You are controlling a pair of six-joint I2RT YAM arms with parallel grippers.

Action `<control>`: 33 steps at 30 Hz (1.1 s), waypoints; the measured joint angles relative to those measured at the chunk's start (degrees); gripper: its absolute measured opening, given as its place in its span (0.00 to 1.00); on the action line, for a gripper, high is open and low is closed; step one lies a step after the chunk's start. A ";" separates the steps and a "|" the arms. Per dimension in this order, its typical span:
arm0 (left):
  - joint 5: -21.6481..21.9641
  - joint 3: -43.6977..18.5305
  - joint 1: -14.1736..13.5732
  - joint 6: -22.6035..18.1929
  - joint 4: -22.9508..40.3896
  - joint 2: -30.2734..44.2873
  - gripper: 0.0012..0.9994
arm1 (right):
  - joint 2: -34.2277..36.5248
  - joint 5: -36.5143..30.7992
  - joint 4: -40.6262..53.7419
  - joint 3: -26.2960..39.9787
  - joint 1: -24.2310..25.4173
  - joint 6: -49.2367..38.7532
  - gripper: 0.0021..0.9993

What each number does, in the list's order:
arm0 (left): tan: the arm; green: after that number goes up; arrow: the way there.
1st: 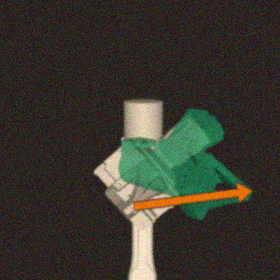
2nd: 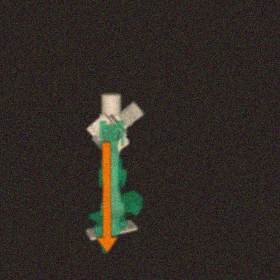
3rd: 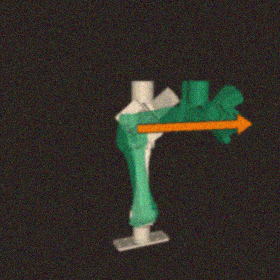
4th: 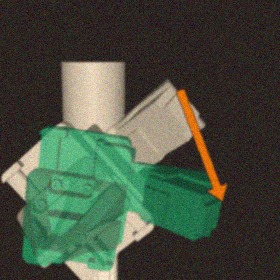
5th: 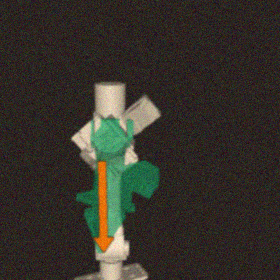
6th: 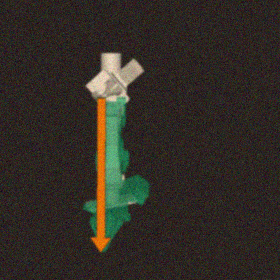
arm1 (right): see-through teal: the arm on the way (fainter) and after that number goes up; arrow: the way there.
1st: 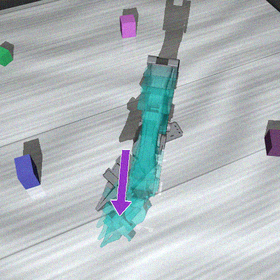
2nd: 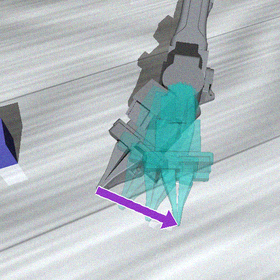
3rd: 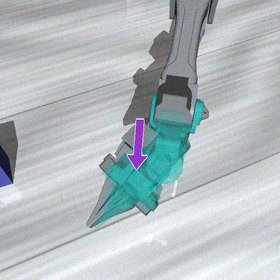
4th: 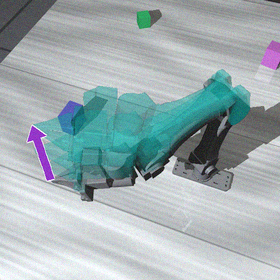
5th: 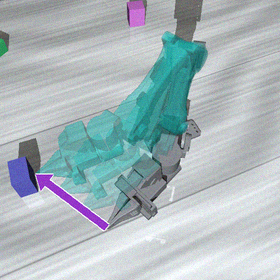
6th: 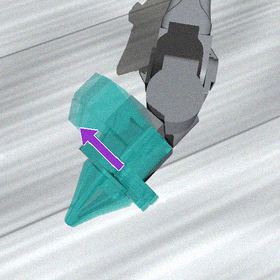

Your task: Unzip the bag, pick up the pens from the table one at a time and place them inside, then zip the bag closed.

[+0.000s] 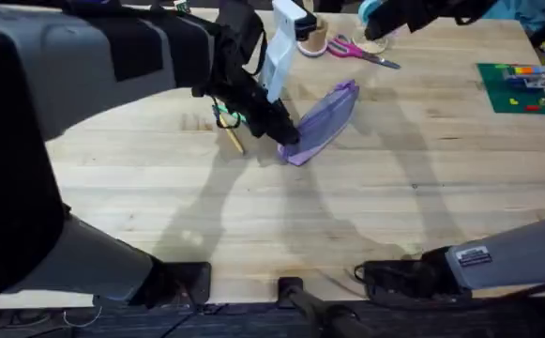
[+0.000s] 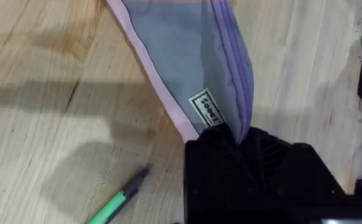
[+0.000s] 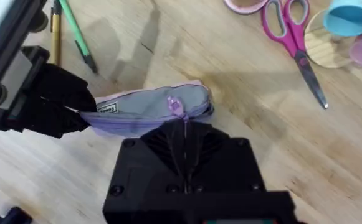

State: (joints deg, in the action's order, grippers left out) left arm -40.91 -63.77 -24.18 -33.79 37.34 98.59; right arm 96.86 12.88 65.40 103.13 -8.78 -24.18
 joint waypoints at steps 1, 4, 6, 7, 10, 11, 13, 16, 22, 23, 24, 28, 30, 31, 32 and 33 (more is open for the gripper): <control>0.00 0.00 0.00 0.00 0.00 0.00 0.04 | 0.00 0.00 -0.01 0.00 0.00 -0.29 0.03; 0.00 0.00 0.00 -0.01 0.00 0.00 0.04 | 0.00 0.00 -0.03 0.00 0.00 -0.68 0.03; 0.00 0.00 0.00 0.00 0.00 -0.01 0.04 | 0.00 0.00 -0.03 0.00 0.00 -0.86 0.03; 0.00 0.00 0.00 0.00 0.00 0.00 0.04 | 0.00 0.00 -0.03 0.00 0.00 -0.97 0.03; 0.00 0.00 0.00 -0.01 0.00 0.00 0.04 | 0.00 0.00 -0.03 0.00 0.00 -1.20 0.03; 0.00 0.00 0.00 0.01 0.00 0.00 0.04 | 0.00 0.00 -0.03 0.00 0.00 -1.33 0.03; 0.00 0.00 0.00 0.00 0.00 0.00 0.04 | 0.00 0.00 -0.10 0.00 0.00 -2.39 0.05; 0.00 0.00 0.00 -0.01 0.00 -0.01 0.04 | -0.01 0.00 -0.41 0.00 0.00 -5.37 0.49; 0.00 0.00 0.00 -0.01 0.00 0.00 0.04 | 0.00 0.00 -1.55 0.00 0.00 -9.91 0.99; 0.00 0.00 0.00 0.00 0.00 -0.01 0.04 | 0.00 0.00 -1.67 0.00 0.00 -10.31 1.00; 0.00 0.00 0.00 0.01 0.00 -0.02 0.04 | 0.00 0.00 -1.93 0.00 0.00 -10.65 1.00; 0.00 0.00 0.00 -0.01 0.00 0.00 0.04 | 0.00 0.00 -1.95 0.00 0.00 -11.31 1.00; 0.00 0.00 0.00 -0.01 0.00 0.00 0.04 | 0.00 0.00 -1.40 0.00 0.00 -12.15 1.00; 0.00 0.00 0.00 -0.01 0.00 0.00 0.04 | 0.00 0.02 -0.39 0.00 0.00 -13.29 1.00; 0.00 0.00 0.00 0.00 0.00 -0.01 0.04 | 0.00 0.01 1.00 0.00 -0.01 -14.74 1.00; 0.00 0.00 0.00 0.01 0.00 0.00 0.04 | 0.00 0.01 2.57 0.00 -0.06 -16.42 1.00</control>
State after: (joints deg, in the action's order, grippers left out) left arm -40.91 -63.77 -24.18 -33.78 37.34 98.59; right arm 96.86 12.89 67.96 103.13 -8.84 -40.59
